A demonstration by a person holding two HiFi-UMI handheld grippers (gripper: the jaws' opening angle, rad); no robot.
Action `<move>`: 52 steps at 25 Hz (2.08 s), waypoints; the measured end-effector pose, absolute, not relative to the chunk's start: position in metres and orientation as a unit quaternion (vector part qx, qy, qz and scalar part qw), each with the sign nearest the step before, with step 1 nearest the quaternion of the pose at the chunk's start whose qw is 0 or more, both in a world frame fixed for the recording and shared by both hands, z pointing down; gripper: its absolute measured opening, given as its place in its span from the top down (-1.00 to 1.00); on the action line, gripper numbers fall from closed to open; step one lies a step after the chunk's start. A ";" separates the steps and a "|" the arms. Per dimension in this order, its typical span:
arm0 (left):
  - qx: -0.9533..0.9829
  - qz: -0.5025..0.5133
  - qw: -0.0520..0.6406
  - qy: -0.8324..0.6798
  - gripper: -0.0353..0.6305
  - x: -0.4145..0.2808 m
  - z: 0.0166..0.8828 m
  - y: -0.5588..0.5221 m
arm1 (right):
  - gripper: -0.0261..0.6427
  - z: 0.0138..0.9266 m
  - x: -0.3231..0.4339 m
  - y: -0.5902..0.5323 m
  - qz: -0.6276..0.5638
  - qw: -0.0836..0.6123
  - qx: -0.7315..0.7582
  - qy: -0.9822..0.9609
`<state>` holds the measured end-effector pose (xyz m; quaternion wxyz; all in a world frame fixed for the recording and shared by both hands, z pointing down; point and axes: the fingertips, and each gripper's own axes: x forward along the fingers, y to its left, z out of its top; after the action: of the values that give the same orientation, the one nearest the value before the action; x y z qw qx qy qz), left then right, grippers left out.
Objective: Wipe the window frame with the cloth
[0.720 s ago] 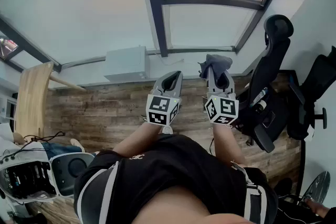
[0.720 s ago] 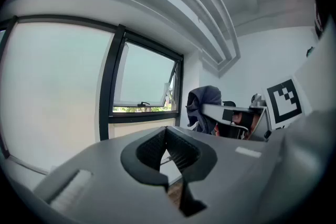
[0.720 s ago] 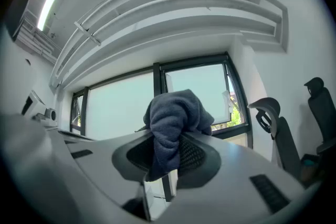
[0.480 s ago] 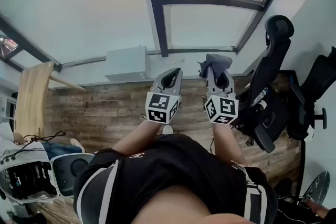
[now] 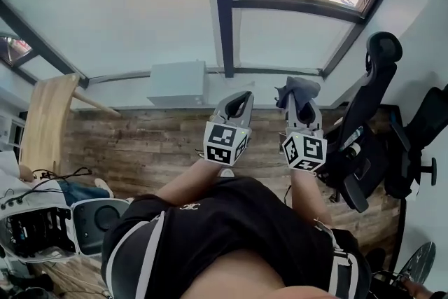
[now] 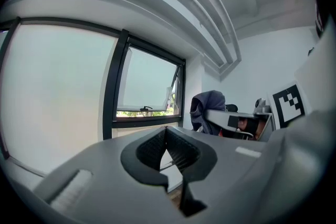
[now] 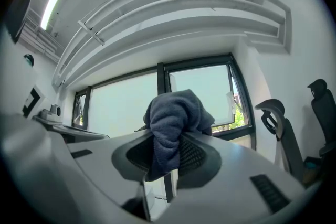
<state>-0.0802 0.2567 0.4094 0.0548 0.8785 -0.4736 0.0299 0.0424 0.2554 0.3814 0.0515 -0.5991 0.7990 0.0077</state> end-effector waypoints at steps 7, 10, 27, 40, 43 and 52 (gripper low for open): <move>0.877 0.016 0.059 -0.477 0.87 -0.104 0.406 0.247 | 0.64 0.381 0.020 0.242 0.007 0.036 -0.597 0.801; 0.876 0.011 0.062 -0.478 0.87 -0.114 0.404 0.237 | 0.64 0.381 0.010 0.232 0.008 0.029 -0.596 0.802; 0.891 0.001 0.074 -0.448 0.87 -0.151 0.413 0.185 | 0.63 0.391 -0.008 0.196 0.003 0.015 -0.643 0.766; 0.884 0.017 0.070 -0.462 0.87 -0.143 0.426 0.109 | 0.63 0.399 0.014 0.113 0.004 0.027 -0.640 0.768; 0.881 0.022 0.067 -0.467 0.87 -0.133 0.431 0.081 | 0.63 0.407 0.020 0.081 0.000 0.023 -0.630 0.776; 0.862 0.043 0.080 -0.498 0.87 -0.099 0.440 -0.028 | 0.63 0.417 0.052 -0.040 -0.024 0.023 -0.596 0.802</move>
<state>-0.0991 -0.0277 0.4403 0.0796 0.8623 -0.4982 0.0431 0.0523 -0.0401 0.4170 0.0233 -0.5960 0.8023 -0.0242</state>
